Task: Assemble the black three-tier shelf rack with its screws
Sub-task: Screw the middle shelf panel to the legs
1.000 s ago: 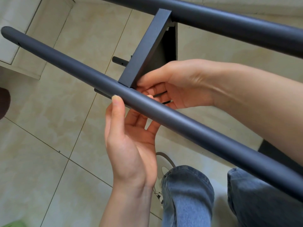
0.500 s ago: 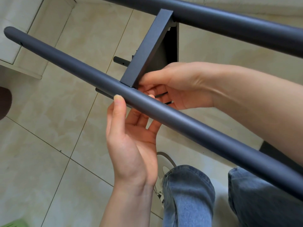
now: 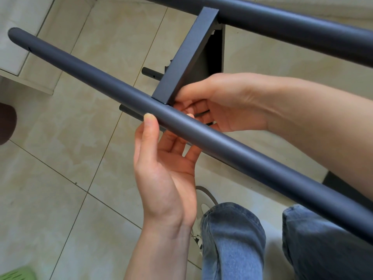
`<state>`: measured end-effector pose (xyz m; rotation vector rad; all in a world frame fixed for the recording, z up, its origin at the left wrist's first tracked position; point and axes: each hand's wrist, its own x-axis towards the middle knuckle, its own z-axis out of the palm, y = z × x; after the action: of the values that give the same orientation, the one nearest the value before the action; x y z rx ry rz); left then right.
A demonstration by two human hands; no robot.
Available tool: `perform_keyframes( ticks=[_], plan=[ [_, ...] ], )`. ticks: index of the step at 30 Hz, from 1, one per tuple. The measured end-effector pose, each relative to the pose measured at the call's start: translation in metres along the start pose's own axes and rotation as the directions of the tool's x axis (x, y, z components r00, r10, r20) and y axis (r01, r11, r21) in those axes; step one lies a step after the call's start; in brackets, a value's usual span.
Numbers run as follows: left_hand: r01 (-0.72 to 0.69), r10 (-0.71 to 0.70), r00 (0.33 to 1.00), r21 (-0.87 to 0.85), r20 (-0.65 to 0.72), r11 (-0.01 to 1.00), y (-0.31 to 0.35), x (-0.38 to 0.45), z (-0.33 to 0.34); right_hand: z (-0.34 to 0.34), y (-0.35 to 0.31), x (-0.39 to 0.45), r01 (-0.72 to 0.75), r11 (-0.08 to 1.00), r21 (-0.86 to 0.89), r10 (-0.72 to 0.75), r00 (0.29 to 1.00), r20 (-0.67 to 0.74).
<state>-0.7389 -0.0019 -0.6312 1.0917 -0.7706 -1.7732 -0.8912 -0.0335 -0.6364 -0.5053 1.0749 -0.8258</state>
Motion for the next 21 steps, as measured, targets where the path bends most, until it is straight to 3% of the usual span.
perform_keyframes(
  ticks=[7, 15, 21],
  plan=[
    [-0.010, 0.010, 1.000, 0.008, 0.003, 1.000, -0.0002, -0.0002, -0.0005, -0.0012, -0.0002, -0.0030, 0.062, 0.994, 0.092, -0.064, 0.998, 0.021],
    [-0.014, 0.014, 1.000, 0.003, -0.006, 1.000, -0.0005, 0.0000, 0.0007, -0.0011, 0.0003, 0.0009, 0.032, 0.999, -0.011, -0.032, 0.999, -0.014],
    [-0.006, 0.006, 1.000, -0.002, -0.003, 1.000, -0.0007, 0.0004, -0.0002, -0.0033, -0.0004, -0.0032, 0.065, 0.994, 0.089, -0.067, 0.997, 0.022]
  ],
)
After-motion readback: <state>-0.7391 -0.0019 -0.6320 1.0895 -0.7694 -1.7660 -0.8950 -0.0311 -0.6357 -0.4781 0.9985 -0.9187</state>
